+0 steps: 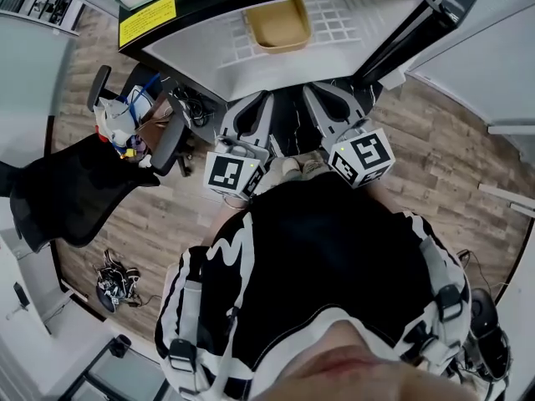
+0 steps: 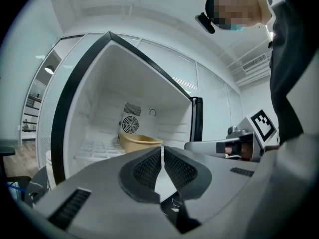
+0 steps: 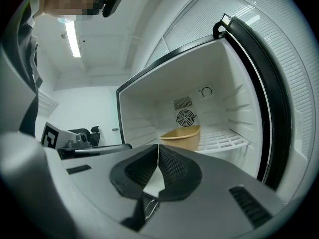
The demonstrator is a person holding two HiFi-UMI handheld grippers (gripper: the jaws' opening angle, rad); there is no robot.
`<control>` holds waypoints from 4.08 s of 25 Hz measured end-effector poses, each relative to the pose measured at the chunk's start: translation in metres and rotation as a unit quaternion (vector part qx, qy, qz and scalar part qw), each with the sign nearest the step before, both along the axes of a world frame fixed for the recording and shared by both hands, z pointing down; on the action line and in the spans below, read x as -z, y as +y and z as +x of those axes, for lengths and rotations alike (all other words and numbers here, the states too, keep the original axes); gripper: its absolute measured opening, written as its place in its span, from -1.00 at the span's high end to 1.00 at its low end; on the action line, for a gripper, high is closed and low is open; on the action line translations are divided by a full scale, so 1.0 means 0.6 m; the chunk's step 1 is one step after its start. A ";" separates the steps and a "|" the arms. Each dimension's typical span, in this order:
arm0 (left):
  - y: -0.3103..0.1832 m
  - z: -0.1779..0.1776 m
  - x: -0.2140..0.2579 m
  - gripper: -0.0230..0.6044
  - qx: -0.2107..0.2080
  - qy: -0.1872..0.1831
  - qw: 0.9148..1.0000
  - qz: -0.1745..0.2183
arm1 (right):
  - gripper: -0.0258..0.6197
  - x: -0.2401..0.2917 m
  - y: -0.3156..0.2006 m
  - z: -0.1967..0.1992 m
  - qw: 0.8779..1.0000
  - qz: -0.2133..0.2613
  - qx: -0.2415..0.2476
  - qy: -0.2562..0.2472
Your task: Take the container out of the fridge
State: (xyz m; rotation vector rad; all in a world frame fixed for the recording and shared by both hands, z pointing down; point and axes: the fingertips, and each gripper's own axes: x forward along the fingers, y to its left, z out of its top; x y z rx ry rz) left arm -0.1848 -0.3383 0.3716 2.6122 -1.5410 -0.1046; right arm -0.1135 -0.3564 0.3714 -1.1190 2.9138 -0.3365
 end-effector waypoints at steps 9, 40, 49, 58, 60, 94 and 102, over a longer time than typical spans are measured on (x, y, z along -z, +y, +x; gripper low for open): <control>-0.015 0.001 0.020 0.85 0.030 0.002 0.999 0.019 | 0.88 0.021 -0.019 0.017 1.000 0.015 0.022 0.004; -0.086 0.002 0.019 0.36 0.035 -0.006 0.999 0.012 | 0.44 0.024 -0.091 0.024 0.996 0.045 0.064 0.044; -0.121 -0.010 -0.008 0.27 0.042 -0.050 0.998 -0.006 | 0.24 -0.005 -0.126 0.012 0.993 0.035 0.076 0.080; -0.149 -0.010 -0.036 0.25 0.047 -0.067 0.996 -0.030 | 0.20 -0.037 -0.154 -0.006 0.991 0.015 0.086 0.101; -0.156 -0.009 -0.039 0.23 0.044 -0.069 0.996 -0.037 | 0.19 -0.041 -0.158 -0.009 0.991 0.010 0.089 0.104; -0.201 0.001 -0.049 0.17 0.040 -0.088 0.993 -0.074 | 0.16 -0.046 -0.193 -0.036 0.991 0.004 0.077 0.113; -0.190 0.006 -0.040 0.18 0.039 -0.073 0.995 -0.064 | 0.16 -0.036 -0.183 -0.028 0.992 0.014 0.068 0.105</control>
